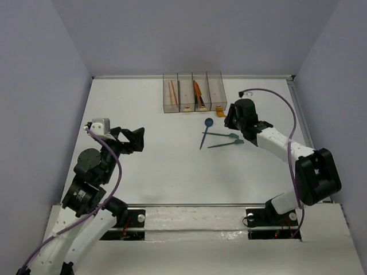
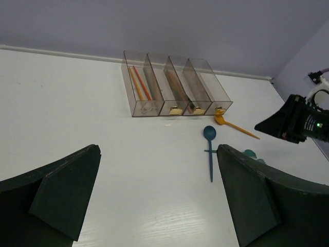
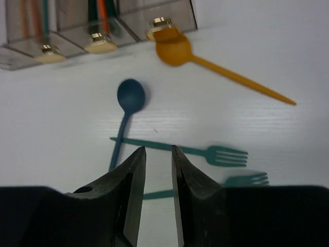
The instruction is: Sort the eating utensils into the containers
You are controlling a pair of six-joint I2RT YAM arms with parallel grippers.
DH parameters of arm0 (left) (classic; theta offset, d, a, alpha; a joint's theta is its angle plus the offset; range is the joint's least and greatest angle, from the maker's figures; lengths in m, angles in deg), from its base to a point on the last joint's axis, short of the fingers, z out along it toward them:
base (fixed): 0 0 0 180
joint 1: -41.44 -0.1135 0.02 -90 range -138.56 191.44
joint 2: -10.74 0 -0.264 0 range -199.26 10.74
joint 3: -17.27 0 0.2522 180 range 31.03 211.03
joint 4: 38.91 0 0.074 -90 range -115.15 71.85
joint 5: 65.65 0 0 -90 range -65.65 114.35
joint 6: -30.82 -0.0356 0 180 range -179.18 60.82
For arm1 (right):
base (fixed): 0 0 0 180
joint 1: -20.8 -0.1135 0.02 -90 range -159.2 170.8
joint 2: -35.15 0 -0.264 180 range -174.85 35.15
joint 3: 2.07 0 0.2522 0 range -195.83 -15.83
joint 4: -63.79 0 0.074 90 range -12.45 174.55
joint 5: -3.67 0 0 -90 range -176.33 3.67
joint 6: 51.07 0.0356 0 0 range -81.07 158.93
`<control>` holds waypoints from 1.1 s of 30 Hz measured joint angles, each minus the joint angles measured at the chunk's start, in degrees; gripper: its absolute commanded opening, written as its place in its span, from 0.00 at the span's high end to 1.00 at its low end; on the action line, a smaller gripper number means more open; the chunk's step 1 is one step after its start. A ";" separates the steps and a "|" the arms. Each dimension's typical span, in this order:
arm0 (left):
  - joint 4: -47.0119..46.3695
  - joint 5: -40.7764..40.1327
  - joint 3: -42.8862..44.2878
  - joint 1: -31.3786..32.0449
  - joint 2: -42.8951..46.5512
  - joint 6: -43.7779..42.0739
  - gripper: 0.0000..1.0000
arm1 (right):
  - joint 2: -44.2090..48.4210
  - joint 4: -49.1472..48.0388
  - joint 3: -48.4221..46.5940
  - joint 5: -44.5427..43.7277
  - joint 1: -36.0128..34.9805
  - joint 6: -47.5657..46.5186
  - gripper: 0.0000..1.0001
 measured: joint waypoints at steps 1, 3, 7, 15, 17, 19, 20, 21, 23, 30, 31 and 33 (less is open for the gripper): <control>0.00 0.22 0.00 0.00 0.07 0.00 0.01 | 0.94 0.76 2.58 -0.96 0.33 0.20 0.67; -0.02 0.48 0.00 0.00 0.17 0.00 0.01 | 1.22 2.38 4.39 -1.49 0.76 0.37 0.66; 0.00 0.90 0.00 0.00 0.20 0.00 0.01 | 1.01 4.57 5.95 -2.19 2.60 0.39 0.61; 0.04 0.94 -0.11 0.00 1.01 0.00 0.01 | -2.97 4.63 3.54 -1.40 8.09 -1.03 0.54; 0.09 0.94 -0.11 0.00 1.25 0.00 0.01 | -2.82 4.81 3.61 -0.11 8.37 -0.90 0.51; 0.04 0.96 -0.11 0.00 1.27 0.00 0.01 | -2.45 4.79 3.96 0.57 8.35 -0.83 0.50; 0.07 1.03 -0.11 0.00 1.27 0.00 0.01 | -2.25 4.85 4.11 0.83 8.35 -0.92 0.50; 0.07 1.14 -0.11 0.00 1.27 0.00 0.01 | -2.25 4.85 4.13 0.92 8.35 -0.98 0.49; 0.04 1.31 -0.11 0.00 1.27 0.00 0.01 | -2.38 4.85 4.07 0.92 8.35 -1.36 0.49; 0.07 1.29 -0.11 0.00 1.25 0.00 0.01 | -10.80 5.11 -4.87 1.44 10.12 -9.14 0.44; 0.07 1.29 -0.11 0.00 1.20 0.00 0.01 | -12.31 5.20 -6.38 1.66 10.47 -10.84 0.43; 0.04 1.31 -0.11 0.00 1.09 0.00 0.01 | -16.52 5.14 -10.32 3.28 11.65 -14.25 0.42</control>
